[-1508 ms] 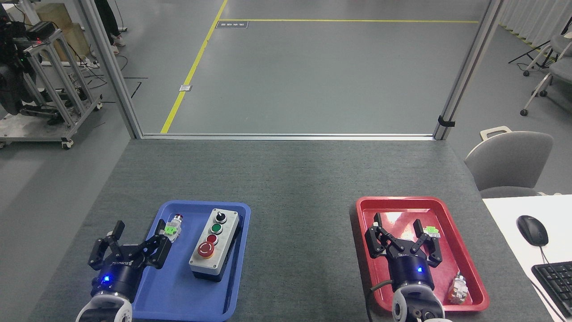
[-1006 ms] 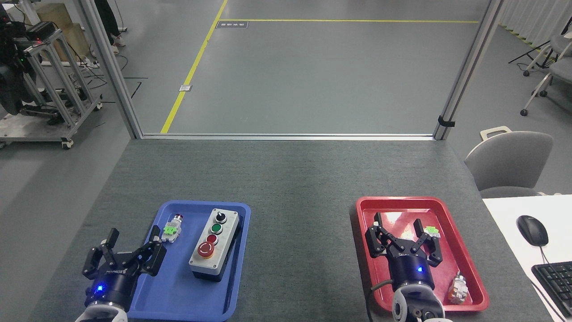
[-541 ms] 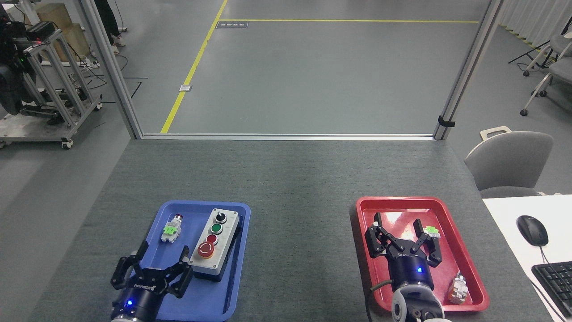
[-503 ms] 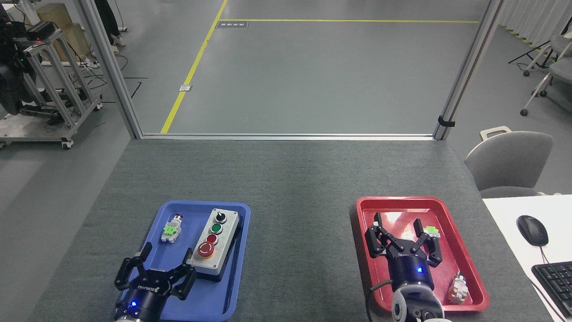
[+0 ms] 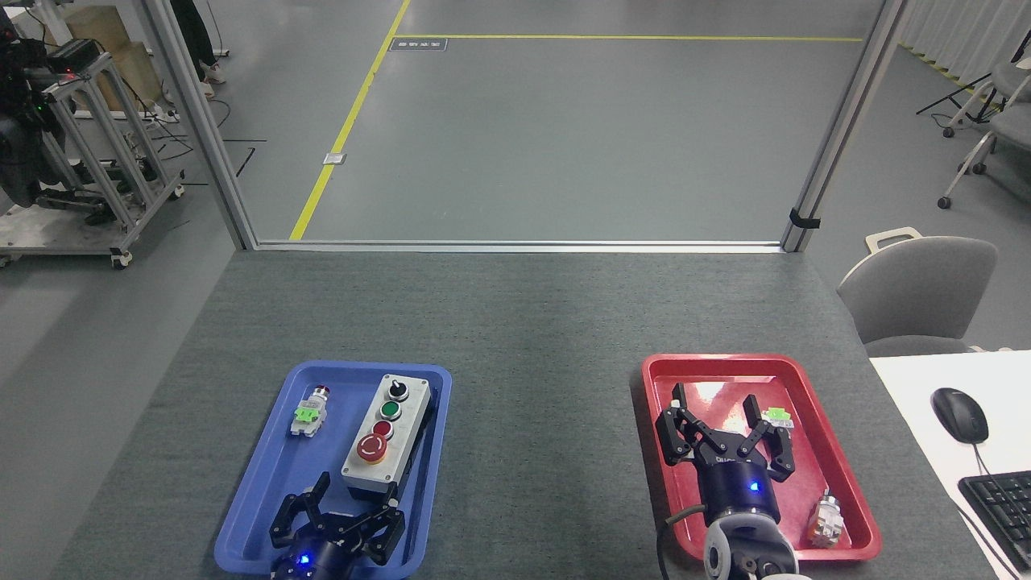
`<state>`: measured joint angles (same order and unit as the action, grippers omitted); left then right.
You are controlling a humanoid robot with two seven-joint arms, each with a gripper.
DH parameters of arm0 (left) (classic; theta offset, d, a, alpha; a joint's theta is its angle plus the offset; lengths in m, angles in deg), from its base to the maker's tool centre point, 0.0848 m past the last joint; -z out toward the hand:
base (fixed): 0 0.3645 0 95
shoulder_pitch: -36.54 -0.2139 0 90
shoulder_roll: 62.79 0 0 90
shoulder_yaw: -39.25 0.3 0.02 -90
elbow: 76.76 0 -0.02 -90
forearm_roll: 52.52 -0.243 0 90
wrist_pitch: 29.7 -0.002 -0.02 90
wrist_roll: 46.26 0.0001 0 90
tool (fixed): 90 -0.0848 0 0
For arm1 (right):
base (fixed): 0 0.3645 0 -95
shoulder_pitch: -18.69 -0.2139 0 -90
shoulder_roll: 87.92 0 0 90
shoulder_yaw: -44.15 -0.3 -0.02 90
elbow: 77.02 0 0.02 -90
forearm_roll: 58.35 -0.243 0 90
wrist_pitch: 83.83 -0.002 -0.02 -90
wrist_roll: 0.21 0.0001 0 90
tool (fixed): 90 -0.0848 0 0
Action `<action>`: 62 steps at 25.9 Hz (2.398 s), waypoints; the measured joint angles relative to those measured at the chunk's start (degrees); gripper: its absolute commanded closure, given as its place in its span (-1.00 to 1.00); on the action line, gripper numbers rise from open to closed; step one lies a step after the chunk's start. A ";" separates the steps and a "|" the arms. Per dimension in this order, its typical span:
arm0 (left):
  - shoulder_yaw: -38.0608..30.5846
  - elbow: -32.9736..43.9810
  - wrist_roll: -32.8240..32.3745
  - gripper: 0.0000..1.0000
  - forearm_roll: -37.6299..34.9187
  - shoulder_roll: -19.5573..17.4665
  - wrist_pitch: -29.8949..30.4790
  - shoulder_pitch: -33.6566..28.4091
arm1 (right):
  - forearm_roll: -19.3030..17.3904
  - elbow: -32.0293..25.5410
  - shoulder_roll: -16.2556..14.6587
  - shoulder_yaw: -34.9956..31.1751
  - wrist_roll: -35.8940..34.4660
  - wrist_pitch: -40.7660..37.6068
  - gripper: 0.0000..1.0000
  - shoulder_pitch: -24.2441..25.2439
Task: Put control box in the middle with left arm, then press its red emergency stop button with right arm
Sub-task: 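Grasp the control box with the left gripper and lift it, then carry the box with the left gripper to the table between trays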
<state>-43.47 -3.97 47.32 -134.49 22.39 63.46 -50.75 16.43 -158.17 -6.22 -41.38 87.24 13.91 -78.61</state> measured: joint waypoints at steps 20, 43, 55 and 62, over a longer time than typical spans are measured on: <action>-0.07 -13.57 0.17 -0.89 0.01 0.66 -0.83 10.63 | 0.01 0.02 -0.02 0.01 -0.01 0.00 -1.00 0.05; -0.83 -8.79 1.01 1.00 8.36 -0.95 7.06 11.41 | 0.01 0.03 0.08 0.00 -0.31 0.00 -1.00 0.04; 8.28 3.20 1.11 1.00 7.20 4.32 5.31 9.69 | 0.01 0.02 0.12 0.01 0.00 0.00 -1.00 -0.01; 17.33 -11.26 1.02 1.00 -0.92 11.55 -0.79 14.89 | 0.01 0.02 -0.08 -0.06 0.03 0.00 -1.00 -0.04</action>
<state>-26.14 -15.22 48.34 -135.41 33.94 62.67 -35.86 16.44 -158.14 -6.30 -41.44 87.27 13.91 -78.65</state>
